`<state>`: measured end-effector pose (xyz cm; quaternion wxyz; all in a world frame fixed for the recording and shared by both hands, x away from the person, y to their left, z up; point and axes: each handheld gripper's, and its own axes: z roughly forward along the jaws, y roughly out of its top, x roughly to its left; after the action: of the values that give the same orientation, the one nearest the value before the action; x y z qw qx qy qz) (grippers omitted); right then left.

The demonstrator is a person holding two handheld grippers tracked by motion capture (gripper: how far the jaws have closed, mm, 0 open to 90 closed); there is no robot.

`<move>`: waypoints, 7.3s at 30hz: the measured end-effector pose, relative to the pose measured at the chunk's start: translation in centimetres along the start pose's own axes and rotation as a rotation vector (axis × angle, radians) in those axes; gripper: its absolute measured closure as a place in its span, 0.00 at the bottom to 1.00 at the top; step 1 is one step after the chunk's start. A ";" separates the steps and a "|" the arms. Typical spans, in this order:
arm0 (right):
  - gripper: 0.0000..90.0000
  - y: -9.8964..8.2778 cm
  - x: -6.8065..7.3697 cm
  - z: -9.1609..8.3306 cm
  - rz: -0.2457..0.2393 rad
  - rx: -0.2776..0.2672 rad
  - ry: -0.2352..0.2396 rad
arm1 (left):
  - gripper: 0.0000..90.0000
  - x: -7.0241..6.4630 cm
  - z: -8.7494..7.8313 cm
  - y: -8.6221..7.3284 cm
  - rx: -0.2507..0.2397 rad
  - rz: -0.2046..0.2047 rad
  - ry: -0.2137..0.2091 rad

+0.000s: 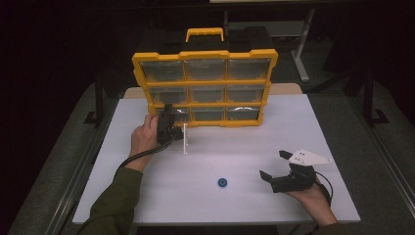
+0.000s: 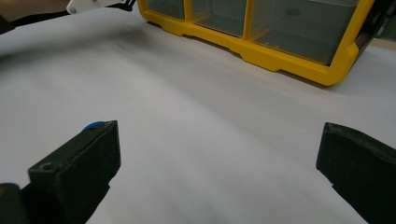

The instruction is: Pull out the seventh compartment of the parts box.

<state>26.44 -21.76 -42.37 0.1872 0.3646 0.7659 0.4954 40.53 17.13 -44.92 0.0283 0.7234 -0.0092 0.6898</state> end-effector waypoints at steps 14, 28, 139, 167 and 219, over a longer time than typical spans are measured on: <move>0.00 0.0 0.0 0.0 0.001 -0.001 0.000 | 0.65 0.1 -0.1 0.0 -0.010 0.009 0.014; 0.00 0.0 0.0 0.0 0.002 -0.001 0.000 | 0.77 0.0 -0.2 0.1 -0.005 0.019 0.006; 0.00 -0.1 0.0 -0.2 0.003 -0.007 -0.006 | 0.88 -0.1 -4.2 0.6 0.009 0.038 -0.034; 0.00 -0.1 0.0 -0.2 -0.001 -0.008 -0.006 | 0.88 0.0 -6.2 0.7 0.005 0.038 -0.043; 0.00 0.0 0.1 -0.2 -0.005 -0.009 -0.006 | 0.87 -0.2 -9.0 0.4 -0.036 0.026 -0.041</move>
<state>26.24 -21.79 -42.29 0.1926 0.3633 0.7640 0.4972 31.52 17.17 -44.68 0.0322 0.7365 -0.0318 0.6749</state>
